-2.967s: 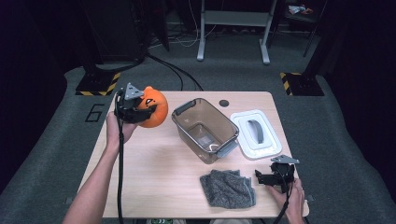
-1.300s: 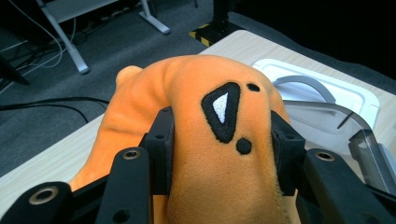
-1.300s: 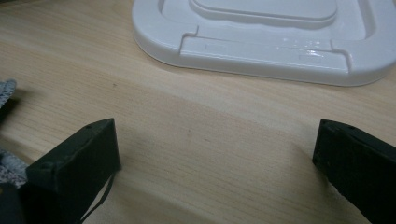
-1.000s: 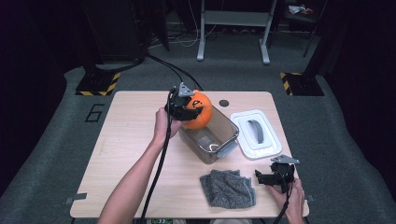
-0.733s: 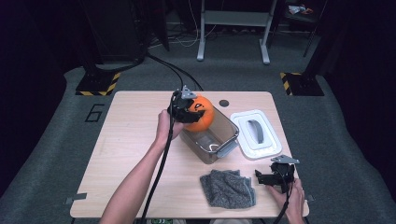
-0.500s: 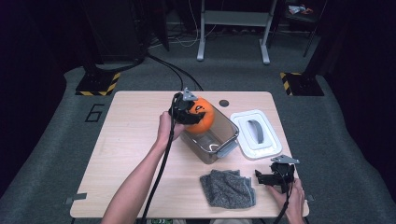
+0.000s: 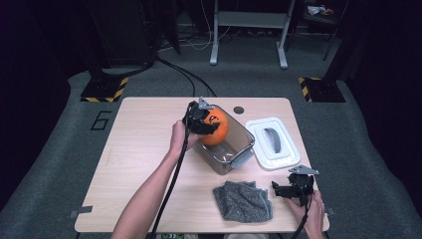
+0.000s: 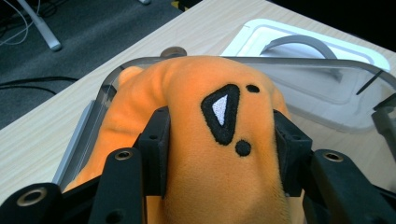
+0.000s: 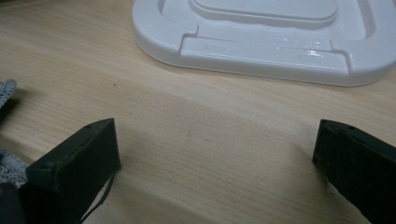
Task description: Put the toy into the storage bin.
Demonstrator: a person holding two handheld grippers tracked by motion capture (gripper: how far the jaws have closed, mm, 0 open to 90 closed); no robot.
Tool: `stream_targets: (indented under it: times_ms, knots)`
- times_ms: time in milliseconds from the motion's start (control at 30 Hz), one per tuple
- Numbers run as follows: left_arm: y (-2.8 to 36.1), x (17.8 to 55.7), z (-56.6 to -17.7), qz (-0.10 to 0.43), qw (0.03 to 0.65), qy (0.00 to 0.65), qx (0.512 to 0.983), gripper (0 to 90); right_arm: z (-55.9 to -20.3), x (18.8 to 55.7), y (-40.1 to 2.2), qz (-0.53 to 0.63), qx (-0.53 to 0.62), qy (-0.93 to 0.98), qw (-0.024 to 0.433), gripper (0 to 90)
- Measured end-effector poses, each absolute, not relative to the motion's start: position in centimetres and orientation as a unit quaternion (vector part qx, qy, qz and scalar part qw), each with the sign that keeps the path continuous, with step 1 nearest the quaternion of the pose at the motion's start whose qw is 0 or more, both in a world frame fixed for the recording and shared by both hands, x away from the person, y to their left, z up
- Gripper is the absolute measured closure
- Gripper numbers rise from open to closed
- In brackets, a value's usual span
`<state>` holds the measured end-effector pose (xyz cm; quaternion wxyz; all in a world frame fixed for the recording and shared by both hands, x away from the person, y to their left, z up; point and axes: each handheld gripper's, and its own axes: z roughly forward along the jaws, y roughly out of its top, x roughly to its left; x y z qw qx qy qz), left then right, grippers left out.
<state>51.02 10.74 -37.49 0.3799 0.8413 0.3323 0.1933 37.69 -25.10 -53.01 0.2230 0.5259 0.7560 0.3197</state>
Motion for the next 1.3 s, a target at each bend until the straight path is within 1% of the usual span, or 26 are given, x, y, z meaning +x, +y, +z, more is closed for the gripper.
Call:
stream_targets:
  times_ms: [333,600,800,1067,1233,1300]
  knots:
    - [10.6,51.6,-38.4,0.185,0.367,0.338,0.847,47.2,-53.0,37.7,-25.1,0.320,0.524,0.757,0.224,0.0]
    - [10.4,52.0,-39.2,0.167,0.354,0.343,0.854,43.0,-53.0,37.7,-25.1,0.320,0.525,0.756,0.223,0.0]
    - [10.2,52.4,-39.7,0.152,0.334,0.355,0.860,34.4,-53.0,37.7,-25.1,0.320,0.525,0.756,0.223,0.0]
    - [9.8,52.8,-40.4,0.132,0.298,0.354,0.877,27.0,-53.0,37.7,-25.1,0.320,0.525,0.757,0.223,0.0]
    - [9.7,52.6,-40.0,0.125,0.307,0.343,0.879,24.9,-53.0,37.7,-25.1,0.320,0.525,0.756,0.223,0.0]
    - [9.8,52.6,-39.6,0.131,0.313,0.345,0.875,23.3,-53.0,37.7,-25.1,0.320,0.524,0.757,0.224,0.0]
